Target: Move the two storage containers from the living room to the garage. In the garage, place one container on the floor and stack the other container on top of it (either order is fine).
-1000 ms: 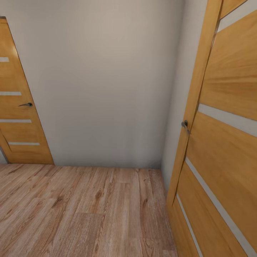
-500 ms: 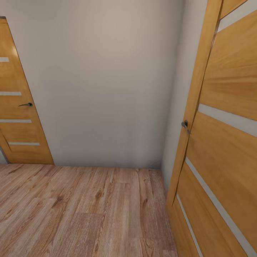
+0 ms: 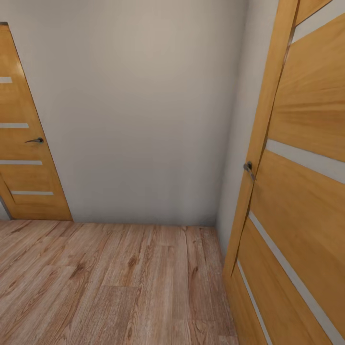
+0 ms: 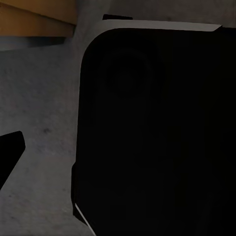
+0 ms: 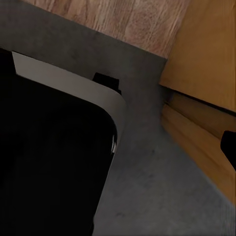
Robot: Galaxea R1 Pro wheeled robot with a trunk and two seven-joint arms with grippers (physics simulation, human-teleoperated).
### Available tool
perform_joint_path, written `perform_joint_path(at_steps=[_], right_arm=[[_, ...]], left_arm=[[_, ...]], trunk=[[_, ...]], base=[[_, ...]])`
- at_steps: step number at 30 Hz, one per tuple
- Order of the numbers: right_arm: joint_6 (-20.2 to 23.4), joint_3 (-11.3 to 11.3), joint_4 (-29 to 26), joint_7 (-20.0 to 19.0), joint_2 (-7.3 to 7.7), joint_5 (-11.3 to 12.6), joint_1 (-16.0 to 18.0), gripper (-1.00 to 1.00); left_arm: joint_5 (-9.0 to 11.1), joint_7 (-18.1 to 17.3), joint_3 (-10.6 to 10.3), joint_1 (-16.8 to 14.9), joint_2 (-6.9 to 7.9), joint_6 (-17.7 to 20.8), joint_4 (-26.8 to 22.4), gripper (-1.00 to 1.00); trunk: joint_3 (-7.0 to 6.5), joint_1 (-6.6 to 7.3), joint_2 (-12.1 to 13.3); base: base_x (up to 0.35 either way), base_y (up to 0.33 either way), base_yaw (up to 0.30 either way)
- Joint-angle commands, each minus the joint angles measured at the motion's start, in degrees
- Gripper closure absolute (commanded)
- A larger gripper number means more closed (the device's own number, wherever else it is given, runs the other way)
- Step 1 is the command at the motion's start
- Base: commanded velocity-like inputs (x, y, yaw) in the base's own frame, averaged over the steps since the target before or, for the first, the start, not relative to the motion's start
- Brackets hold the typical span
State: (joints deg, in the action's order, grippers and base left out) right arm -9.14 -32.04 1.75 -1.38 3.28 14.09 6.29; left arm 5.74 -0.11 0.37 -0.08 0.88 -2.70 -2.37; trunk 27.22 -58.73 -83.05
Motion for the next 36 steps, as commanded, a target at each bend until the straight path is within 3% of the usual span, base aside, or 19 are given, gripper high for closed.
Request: perform_joint_path(at_steps=[1,14,36], right_arm=[[-0.36,-0.48,0.19,-0.36,-0.03,0.59,-0.11,-1.0],[-0.36,-0.48,0.19,-0.76,-0.02,0.54,-1.1,-1.0],[-0.36,-0.48,0.19,-0.73,-0.02,0.5,-1.63,-1.0]], left_arm=[[0.59,-0.01,-0.02,-0.01,0.0,-0.12,-0.01,-1.0],[0.5,-0.06,-0.11,-0.01,0.0,-0.12,-0.01,-1.0],[0.51,-0.05,0.05,-0.01,0.0,-0.12,-0.01,-1.0]], trunk=[[0.05,0.0,-0.03],[0.05,0.0,-0.03],[0.05,0.0,-0.03]], base=[[0.0,0.0,0.0],[0.174,0.0,0.0],[0.014,-0.003,0.0]])
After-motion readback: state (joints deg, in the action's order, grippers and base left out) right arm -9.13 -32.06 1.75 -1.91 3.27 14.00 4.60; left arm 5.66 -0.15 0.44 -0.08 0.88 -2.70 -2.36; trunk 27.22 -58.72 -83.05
